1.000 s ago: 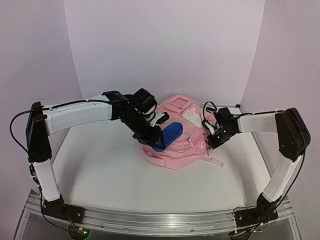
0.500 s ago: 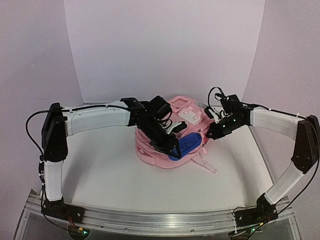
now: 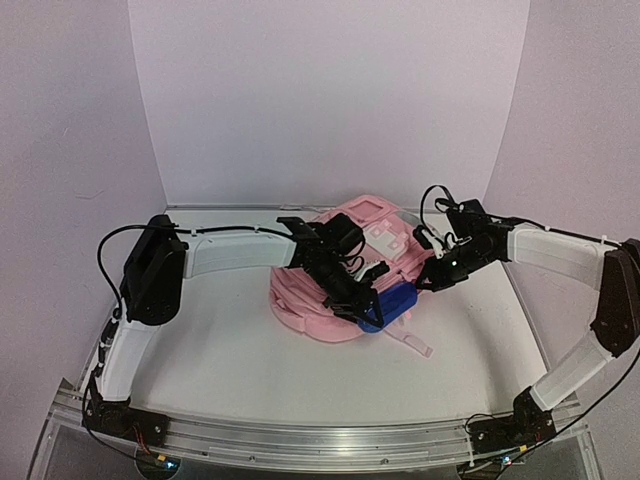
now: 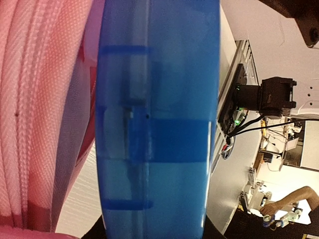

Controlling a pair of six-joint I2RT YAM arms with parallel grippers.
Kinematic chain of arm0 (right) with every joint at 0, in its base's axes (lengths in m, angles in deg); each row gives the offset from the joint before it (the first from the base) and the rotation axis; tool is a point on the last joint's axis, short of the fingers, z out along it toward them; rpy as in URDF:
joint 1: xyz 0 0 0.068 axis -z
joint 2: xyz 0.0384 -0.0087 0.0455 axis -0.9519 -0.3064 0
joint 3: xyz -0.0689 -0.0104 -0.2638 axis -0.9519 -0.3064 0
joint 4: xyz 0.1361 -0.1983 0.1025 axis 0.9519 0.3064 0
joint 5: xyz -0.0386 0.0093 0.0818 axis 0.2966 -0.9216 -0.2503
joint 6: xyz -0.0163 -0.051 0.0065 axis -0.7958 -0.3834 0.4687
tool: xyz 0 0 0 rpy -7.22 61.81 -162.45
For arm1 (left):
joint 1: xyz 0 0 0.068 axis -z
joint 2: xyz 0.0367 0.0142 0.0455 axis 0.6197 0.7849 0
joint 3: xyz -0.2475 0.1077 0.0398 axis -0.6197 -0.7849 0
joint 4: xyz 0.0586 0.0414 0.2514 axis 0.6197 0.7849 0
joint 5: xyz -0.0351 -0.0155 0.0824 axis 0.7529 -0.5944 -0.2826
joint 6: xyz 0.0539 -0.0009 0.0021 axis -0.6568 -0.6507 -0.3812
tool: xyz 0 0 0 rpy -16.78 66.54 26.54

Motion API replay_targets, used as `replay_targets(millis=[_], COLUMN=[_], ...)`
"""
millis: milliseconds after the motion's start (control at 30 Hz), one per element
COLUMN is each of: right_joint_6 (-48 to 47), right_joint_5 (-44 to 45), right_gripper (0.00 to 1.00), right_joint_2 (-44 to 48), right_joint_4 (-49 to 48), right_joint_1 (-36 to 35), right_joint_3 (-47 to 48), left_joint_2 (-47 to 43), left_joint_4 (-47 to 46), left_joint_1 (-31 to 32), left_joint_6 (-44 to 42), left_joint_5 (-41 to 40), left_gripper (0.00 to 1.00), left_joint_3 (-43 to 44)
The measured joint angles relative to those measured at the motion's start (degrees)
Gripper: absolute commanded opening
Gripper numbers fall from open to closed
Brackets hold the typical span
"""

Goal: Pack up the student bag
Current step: Place the personal item in the student bag.

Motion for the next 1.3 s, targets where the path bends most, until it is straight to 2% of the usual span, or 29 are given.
replay_targets(millis=[200, 533, 767, 900, 1033, 1133, 1233, 1300], right_joint_6=[0.0, 0.02, -0.07, -0.01, 0.12, 0.36, 0.64, 0.84], right_joint_5=[0.01, 1.5, 2.95, 2.86, 2.47, 1.94, 2.61, 2.81], right_gripper=[0.0, 0.0, 0.0, 0.0, 0.0, 0.0, 0.0, 0.0], right_joint_2=[2.26, 2.4, 3.44, 3.64, 3.64, 3.7, 3.88, 3.93], right_joint_4=[-0.13, 0.51, 0.65, 1.16, 1.39, 1.19, 1.0, 0.9], right_joint_1=[-0.02, 0.02, -1.64, -2.58, -3.4, -3.75, -3.79, -3.82], right_joint_3=[-1.29, -1.32, -2.3, -2.3, -2.54, -2.69, -2.7, -2.75], left_joint_2=[0.9, 7.69, 13.39, 13.24, 11.61, 14.3, 17.41, 18.01], left_joint_4=[-1.39, 7.22, 16.03, 16.84, 12.3, 12.64, 13.53, 12.9], left_joint_1=[-0.69, -0.76, -0.67, -0.67, -0.75, -0.81, -0.88, -0.92], left_joint_6=[5.59, 4.6, 4.36, 3.68, 5.55, 7.56, 9.29, 10.24], left_joint_5=[3.16, 4.14, 2.82, 2.56, 3.63, 4.31, 4.89, 5.21], left_gripper=[0.06, 0.02, 0.01, 0.01, 0.03, 0.05, 0.11, 0.2], left_joint_3=[1.48, 13.18, 24.54, 24.04, 19.72, 24.31, 29.58, 30.14])
